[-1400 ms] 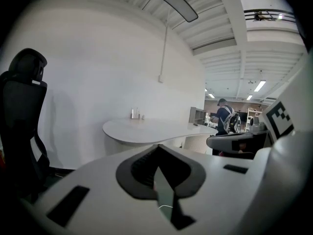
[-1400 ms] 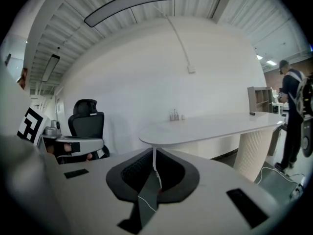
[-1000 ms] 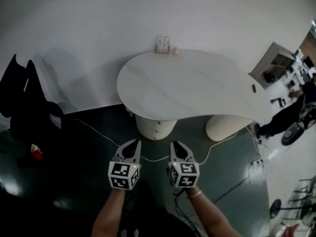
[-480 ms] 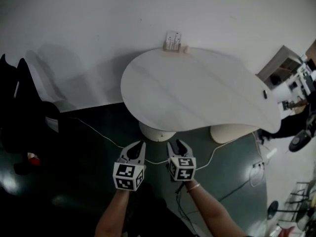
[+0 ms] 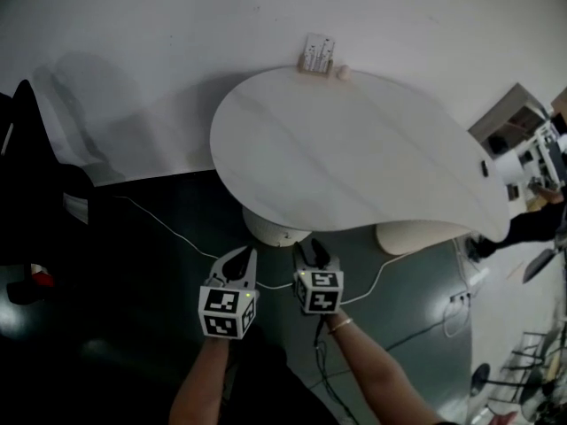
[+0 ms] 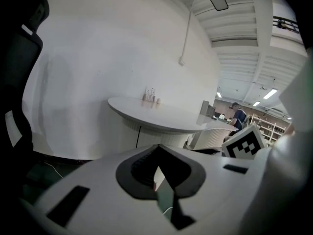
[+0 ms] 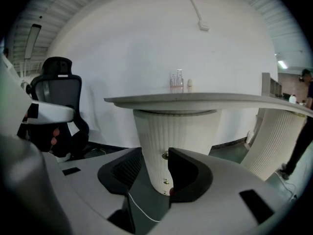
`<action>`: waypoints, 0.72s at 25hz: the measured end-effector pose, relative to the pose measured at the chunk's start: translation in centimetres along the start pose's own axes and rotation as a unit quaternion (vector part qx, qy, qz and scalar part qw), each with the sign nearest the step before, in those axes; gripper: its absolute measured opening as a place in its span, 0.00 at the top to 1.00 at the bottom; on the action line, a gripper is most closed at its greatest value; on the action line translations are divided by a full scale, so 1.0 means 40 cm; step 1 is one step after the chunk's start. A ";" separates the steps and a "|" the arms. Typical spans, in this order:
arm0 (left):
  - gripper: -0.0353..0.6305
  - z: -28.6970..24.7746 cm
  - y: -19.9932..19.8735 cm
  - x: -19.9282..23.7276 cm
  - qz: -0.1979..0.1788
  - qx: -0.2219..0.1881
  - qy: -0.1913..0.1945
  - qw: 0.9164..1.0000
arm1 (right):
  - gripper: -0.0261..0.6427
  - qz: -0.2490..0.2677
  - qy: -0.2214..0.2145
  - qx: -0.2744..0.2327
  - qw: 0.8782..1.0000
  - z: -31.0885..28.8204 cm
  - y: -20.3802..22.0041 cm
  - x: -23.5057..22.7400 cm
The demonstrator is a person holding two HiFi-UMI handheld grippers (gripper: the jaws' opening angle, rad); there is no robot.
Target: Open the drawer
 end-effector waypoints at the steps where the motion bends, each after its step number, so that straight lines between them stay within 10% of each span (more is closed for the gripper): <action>1: 0.94 -0.007 0.009 0.004 0.000 0.000 -0.002 1.000 | 0.74 0.009 0.004 -0.004 1.000 -0.017 0.009 -0.007; 18: 0.94 -0.129 0.147 0.029 0.008 0.002 -0.014 1.000 | 0.74 0.010 0.034 0.026 0.999 -0.215 0.095 -0.066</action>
Point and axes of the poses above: the fingertips, and each gripper's own axes: z backward along the fingers, x to its left, y out of its underside, the point moved 5 cm from there along z, backward along the fingers, and after that the axes turned 2 degrees about -x, right-handed, at the moved point
